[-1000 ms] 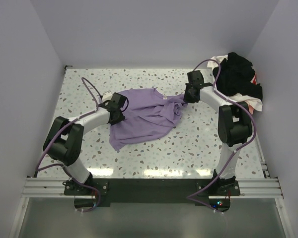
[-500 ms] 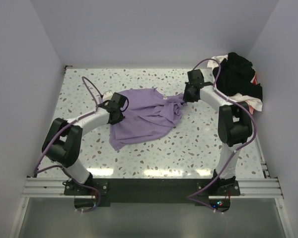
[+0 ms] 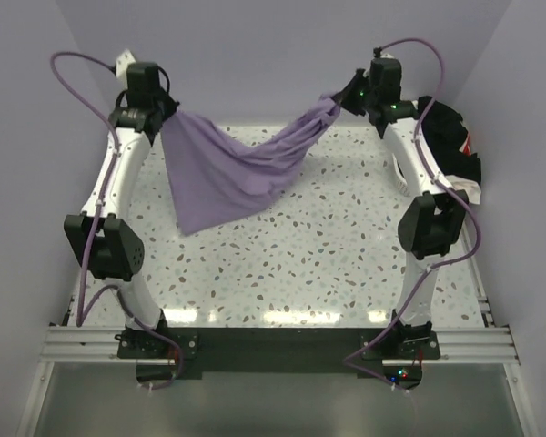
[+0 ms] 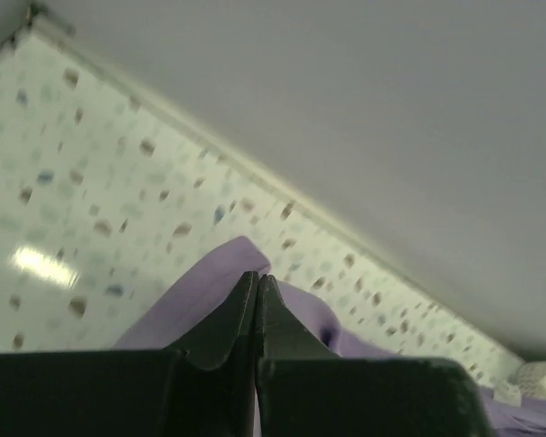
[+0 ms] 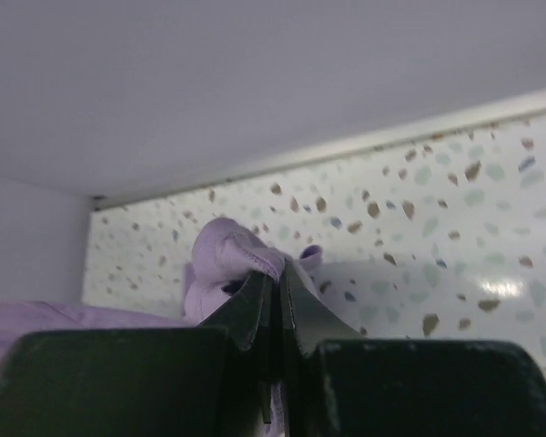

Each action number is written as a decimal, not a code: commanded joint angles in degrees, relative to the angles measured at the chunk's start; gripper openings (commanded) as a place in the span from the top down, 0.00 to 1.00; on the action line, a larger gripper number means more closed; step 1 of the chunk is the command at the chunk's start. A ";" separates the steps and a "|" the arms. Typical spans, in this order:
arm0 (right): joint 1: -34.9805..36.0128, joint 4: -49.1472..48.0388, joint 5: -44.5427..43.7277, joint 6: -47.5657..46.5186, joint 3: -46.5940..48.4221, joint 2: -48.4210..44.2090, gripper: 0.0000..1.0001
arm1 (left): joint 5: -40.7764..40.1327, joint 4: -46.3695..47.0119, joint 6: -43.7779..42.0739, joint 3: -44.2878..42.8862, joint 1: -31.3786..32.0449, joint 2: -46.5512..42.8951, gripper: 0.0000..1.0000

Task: Fold and stack the t-shirts
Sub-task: Flatten the tshirt out

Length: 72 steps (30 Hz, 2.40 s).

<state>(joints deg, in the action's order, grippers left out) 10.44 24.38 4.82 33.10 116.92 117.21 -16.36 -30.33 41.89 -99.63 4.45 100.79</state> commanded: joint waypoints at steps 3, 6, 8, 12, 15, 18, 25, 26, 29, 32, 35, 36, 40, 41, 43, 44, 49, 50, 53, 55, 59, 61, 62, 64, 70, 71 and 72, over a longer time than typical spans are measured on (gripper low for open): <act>-6.30 -7.84 6.69 9.34 14.90 -0.92 1.00 | 1.42 -8.25 -6.63 -33.55 -3.30 5.11 1.00; -9.29 -11.27 7.48 11.54 13.69 -5.49 1.00 | 0.37 -6.07 -8.31 -32.84 -4.45 1.00 1.00; -10.35 -12.77 7.75 11.81 7.91 -10.21 1.00 | -0.78 -1.68 -8.66 -27.48 -5.84 -5.04 1.00; -10.35 -16.99 9.24 11.98 -7.03 -17.60 1.00 | -0.43 3.34 -7.80 -9.06 -6.21 -12.89 1.00; -10.26 -22.68 10.73 13.74 -23.71 -24.27 1.00 | 1.85 6.23 -4.38 8.48 -6.21 -18.69 1.00; -10.26 -29.97 11.35 16.11 -43.92 -29.65 0.86 | 5.54 12.65 0.89 30.36 -6.20 -26.07 1.00; -10.26 -41.43 12.93 18.41 -82.33 -39.07 0.46 | 12.93 27.85 9.00 69.11 -6.12 -38.29 0.64; -10.26 -40.74 12.41 17.71 -84.04 -41.07 0.40 | 13.02 28.30 9.00 71.05 -6.12 -39.09 0.58; -10.26 -35.56 10.57 14.02 -87.74 -46.08 0.34 | 11.36 26.64 8.38 74.67 -6.21 -42.16 0.50; -8.16 -30.19 5.39 11.29 -89.41 -49.87 0.34 | 7.41 22.43 9.00 74.41 -6.20 -43.49 0.49; -4.82 -29.57 1.25 11.02 -89.33 -51.38 0.35 | 5.29 19.87 10.05 73.88 -6.12 -43.23 0.48; -4.12 -29.57 0.37 11.11 -88.80 -50.51 0.35 | 5.29 19.78 10.32 73.88 -6.20 -43.05 0.48; -1.38 -30.18 -2.35 10.84 -83.37 -44.46 0.36 | 4.59 19.43 10.06 73.10 -6.12 -42.09 0.49; -1.30 -29.83 -3.32 10.49 -82.04 -43.22 0.36 | 4.58 19.25 9.79 72.66 -6.12 -41.91 0.49; -1.30 -28.08 -5.51 8.57 -78.19 -39.97 0.36 | 4.58 19.17 9.62 71.86 -6.12 -41.47 0.49; -1.38 -27.20 -8.57 8.04 -77.03 -38.82 0.36 | 4.67 19.08 9.62 71.77 -6.12 -41.29 0.49; -2.44 -25.79 -11.50 7.24 -72.02 -32.67 0.36 | 5.02 18.99 9.00 71.25 -6.12 -41.38 0.49; -2.61 -26.14 -9.67 7.41 -71.49 -30.74 0.36 | 5.02 18.90 8.91 71.07 -6.12 -41.29 0.49; -2.61 -26.49 -7.64 8.38 -69.47 -27.57 0.38 | 5.02 18.55 8.47 70.54 -6.20 -41.03 0.50; -2.53 -26.58 -8.50 9.69 -69.72 -26.24 0.39 | 5.11 18.11 8.12 70.19 -6.12 -40.94 0.50; -2.53 -27.45 -9.83 10.49 -71.04 -26.24 0.39 | 5.29 17.58 7.68 69.84 -6.12 -41.55 0.50; -2.53 -27.98 -8.96 10.75 -70.78 -25.19 0.42 | 5.37 17.67 7.68 69.84 -6.12 -41.73 0.50; -2.61 -28.16 -8.78 11.02 -70.87 -24.93 0.44 | 5.46 17.76 7.68 69.84 -6.20 -41.82 0.51; -2.53 -29.30 -7.73 11.98 -70.87 -23.78 0.51 | 5.64 17.93 7.68 69.84 -6.12 -41.38 0.51; -2.53 -28.78 -5.70 12.95 -70.17 -22.72 0.91 | 4.76 17.58 7.59 69.93 -6.21 -40.85 0.51; -2.53 -27.64 -5.70 12.69 -70.08 -23.07 0.96 | 4.58 17.41 7.59 69.84 -6.21 -40.85 0.51; -2.53 -26.94 -5.87 11.99 -69.73 -23.77 0.99 | 4.15 17.23 7.59 69.93 -6.12 -40.94 0.51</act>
<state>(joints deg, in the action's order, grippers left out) 7.86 -2.52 -1.10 45.30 45.65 94.98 -10.28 -12.99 50.13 -27.57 -1.50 59.88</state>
